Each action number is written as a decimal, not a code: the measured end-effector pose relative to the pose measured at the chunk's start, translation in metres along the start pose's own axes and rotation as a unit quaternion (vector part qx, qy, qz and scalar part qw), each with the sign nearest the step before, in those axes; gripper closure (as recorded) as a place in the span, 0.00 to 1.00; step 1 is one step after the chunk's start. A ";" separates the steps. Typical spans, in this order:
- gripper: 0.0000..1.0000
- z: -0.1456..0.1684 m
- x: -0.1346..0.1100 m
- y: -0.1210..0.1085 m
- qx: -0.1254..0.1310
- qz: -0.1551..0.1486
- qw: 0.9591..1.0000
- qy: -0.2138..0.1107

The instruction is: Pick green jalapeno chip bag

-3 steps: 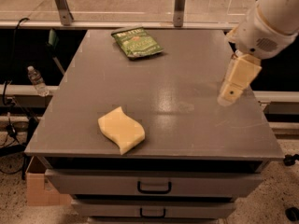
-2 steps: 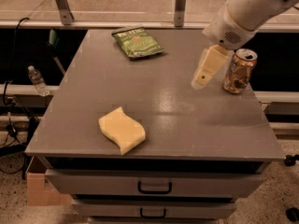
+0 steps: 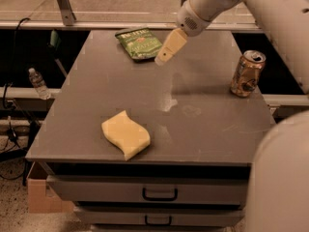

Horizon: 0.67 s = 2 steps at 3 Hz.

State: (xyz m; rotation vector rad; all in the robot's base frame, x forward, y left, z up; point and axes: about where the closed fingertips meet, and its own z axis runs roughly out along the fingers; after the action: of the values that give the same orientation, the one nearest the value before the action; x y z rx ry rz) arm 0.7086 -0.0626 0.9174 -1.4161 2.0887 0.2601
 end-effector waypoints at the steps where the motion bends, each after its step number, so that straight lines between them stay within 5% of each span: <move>1: 0.00 0.040 -0.026 -0.023 0.007 0.054 0.998 -0.016; 2: 0.00 0.083 -0.032 -0.040 0.003 0.112 0.994 -0.016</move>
Offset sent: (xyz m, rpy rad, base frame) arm 0.1195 0.0641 -0.0684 0.1651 0.1590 -0.2945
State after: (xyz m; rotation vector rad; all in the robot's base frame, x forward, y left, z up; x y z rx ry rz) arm 0.7828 -0.0155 0.8759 -1.1666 2.2205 0.3634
